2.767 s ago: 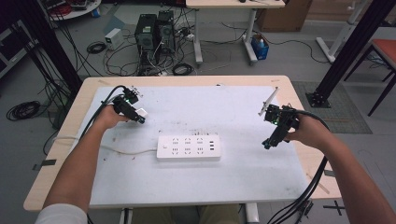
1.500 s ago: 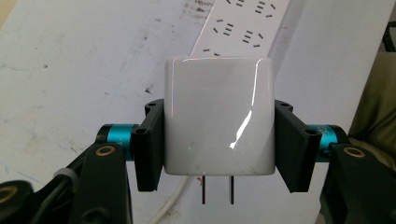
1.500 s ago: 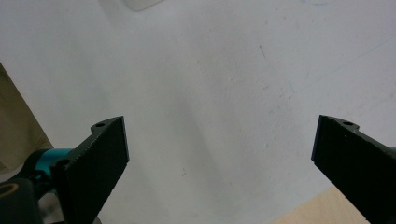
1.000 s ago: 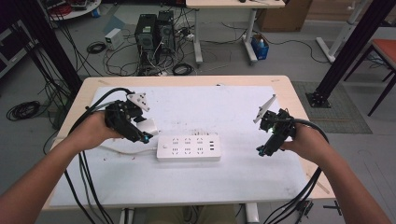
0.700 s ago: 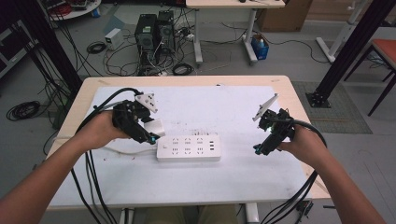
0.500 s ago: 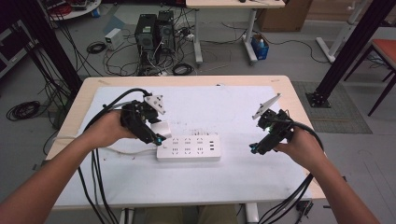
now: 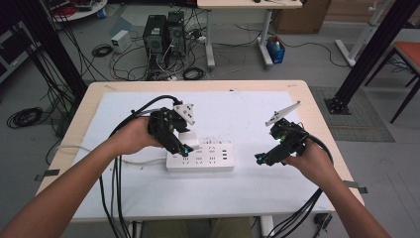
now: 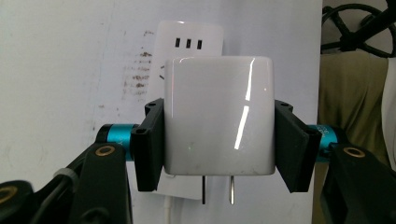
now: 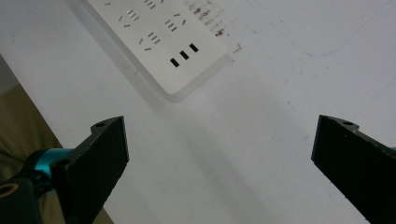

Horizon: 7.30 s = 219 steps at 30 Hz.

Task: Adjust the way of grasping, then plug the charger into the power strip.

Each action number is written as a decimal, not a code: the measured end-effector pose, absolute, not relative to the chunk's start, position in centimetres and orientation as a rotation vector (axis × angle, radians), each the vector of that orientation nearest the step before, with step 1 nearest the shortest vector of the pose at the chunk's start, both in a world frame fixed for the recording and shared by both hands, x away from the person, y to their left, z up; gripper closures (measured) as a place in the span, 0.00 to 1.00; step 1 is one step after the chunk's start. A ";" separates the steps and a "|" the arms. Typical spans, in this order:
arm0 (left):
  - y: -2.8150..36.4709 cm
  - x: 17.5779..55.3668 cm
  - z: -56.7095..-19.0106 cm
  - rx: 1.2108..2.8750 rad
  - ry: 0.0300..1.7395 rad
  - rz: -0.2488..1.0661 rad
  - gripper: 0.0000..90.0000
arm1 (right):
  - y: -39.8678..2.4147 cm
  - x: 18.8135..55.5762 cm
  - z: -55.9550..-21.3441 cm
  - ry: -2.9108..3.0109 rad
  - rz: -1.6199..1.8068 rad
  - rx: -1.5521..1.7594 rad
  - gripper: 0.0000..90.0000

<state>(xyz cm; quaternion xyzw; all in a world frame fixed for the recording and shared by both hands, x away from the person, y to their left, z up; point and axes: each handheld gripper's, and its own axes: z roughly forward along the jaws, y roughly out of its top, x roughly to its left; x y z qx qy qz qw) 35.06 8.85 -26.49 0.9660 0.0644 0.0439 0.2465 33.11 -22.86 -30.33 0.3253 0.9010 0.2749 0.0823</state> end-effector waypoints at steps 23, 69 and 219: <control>5.3 35.3 -27.4 2.607 0.084 0.118 0.47 | -22.9 33.1 -31.3 2.675 1.281 1.275 0.04; 0.5 34.6 -28.0 2.550 -0.021 0.135 0.47 | -20.3 35.3 -34.2 2.607 1.937 1.887 0.16; 23.5 35.7 -32.9 2.768 0.626 0.072 0.22 | -4.1 42.1 -36.0 3.104 0.172 -0.031 0.69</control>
